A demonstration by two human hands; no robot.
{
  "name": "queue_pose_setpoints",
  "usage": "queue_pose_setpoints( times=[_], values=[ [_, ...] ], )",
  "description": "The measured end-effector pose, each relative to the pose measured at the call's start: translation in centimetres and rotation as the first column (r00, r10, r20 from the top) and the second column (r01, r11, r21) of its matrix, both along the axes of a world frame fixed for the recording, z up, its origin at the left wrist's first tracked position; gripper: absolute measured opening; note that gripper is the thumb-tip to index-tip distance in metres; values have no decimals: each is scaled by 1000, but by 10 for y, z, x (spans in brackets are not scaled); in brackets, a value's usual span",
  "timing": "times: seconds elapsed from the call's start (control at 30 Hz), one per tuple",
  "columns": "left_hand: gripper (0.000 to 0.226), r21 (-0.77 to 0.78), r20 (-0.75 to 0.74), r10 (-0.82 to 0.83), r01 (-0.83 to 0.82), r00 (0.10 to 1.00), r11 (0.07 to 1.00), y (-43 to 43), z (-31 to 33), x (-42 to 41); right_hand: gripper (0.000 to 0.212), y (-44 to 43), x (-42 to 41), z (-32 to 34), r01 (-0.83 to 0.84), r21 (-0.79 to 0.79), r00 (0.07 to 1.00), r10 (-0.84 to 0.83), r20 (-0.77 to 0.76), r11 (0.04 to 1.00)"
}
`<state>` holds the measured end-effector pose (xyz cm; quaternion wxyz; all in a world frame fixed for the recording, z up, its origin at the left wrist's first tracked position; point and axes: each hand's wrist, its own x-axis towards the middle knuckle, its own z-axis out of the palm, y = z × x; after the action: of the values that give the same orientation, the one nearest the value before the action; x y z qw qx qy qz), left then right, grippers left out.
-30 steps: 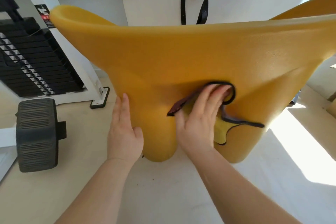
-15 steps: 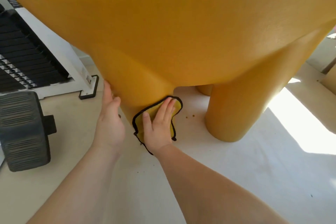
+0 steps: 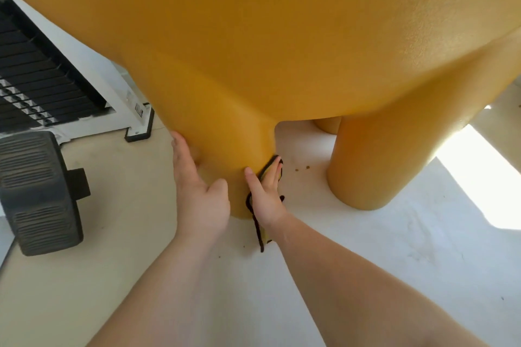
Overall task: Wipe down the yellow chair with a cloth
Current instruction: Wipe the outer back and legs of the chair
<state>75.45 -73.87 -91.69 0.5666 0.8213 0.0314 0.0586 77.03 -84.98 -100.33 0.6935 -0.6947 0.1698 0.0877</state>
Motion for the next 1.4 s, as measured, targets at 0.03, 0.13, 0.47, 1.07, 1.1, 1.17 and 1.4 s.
queue_pose_setpoints(
  times=[0.03, 0.13, 0.47, 1.07, 1.1, 1.17, 1.4],
  values=[
    [106, 3, 4, -2, 2, 1000, 1000, 0, -1, 0, 98, 0, -3, -1, -8, 30, 1000, 9, -4, 1000],
    [107, -7, 15, -3, 4, 1000, 1000, -4, 1, -1, 102, 20, -18, 12, -49, -77, 987, 60, 148, 996],
    [80, -191, 1, 15, -15, 1000, 982, 20, 0, 1, 104, 25, -2, -10, 85, -98, 996, -85, 1, 992],
    [65, -228, -4, -26, 24, 1000, 973, 32, 8, 3, 115, 32, -22, 29, 212, -880, 740, 519, 428, 424],
    [61, -239, 5, -8, 9, 1000, 971, 35, 8, 5, 110, 34, -19, 36, 265, -909, 680, 606, 413, 322],
    [58, -268, 29, 39, -30, 999, 963, 39, 7, 6, 101, 35, -4, 61, 351, -921, 654, 659, 372, 171],
    [49, -499, -248, 262, -355, 933, 791, 42, 3, 9, 78, 34, 28, 158, 579, -760, 602, 783, 154, -296]
  ],
)
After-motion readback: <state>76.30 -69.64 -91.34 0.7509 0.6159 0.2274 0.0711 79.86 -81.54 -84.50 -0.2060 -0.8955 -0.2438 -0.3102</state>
